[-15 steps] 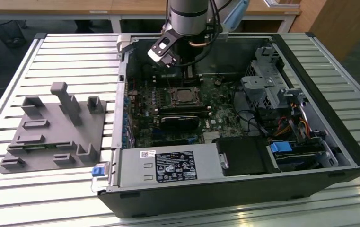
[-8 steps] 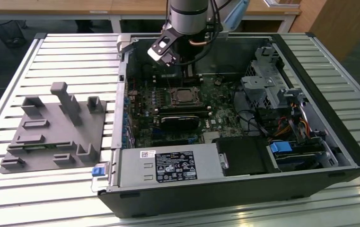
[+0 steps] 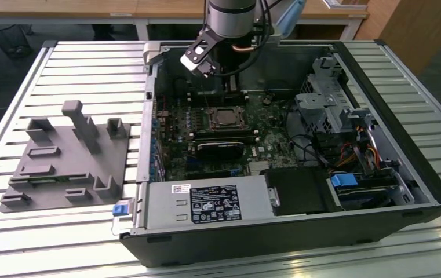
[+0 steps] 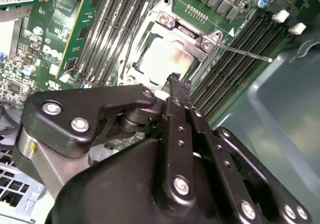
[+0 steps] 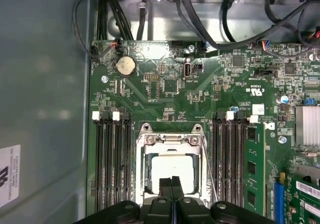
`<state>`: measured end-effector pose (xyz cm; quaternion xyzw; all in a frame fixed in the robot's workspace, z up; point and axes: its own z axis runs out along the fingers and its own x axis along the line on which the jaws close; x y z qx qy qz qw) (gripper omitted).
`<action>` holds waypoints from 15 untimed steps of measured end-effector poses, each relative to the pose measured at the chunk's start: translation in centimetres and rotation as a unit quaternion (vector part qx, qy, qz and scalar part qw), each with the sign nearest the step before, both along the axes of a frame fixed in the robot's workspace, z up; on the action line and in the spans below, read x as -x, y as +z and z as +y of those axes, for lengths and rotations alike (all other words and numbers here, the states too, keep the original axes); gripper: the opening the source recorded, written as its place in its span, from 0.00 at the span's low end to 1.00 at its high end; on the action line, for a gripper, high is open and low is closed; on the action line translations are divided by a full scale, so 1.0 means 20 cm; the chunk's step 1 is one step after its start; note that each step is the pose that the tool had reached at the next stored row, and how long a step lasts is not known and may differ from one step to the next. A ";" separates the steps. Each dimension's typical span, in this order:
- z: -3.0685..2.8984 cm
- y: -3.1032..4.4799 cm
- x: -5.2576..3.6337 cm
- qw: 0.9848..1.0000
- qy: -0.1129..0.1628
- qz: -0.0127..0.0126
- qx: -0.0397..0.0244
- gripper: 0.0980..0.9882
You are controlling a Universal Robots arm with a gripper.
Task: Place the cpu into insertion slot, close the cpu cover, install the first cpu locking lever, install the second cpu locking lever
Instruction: 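Install the first cpu locking lever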
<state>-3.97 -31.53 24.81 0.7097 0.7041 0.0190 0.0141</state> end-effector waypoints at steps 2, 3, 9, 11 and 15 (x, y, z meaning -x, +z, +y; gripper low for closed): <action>0.000 0.026 0.000 1.000 0.000 0.000 0.000 0.01; 0.000 0.041 0.000 1.000 0.000 0.000 0.000 0.01; 0.000 0.134 0.000 1.000 0.000 0.000 0.000 0.01; 0.000 0.170 0.000 1.000 0.000 0.000 0.000 0.01; 0.000 0.188 0.000 1.000 0.000 0.000 0.000 0.01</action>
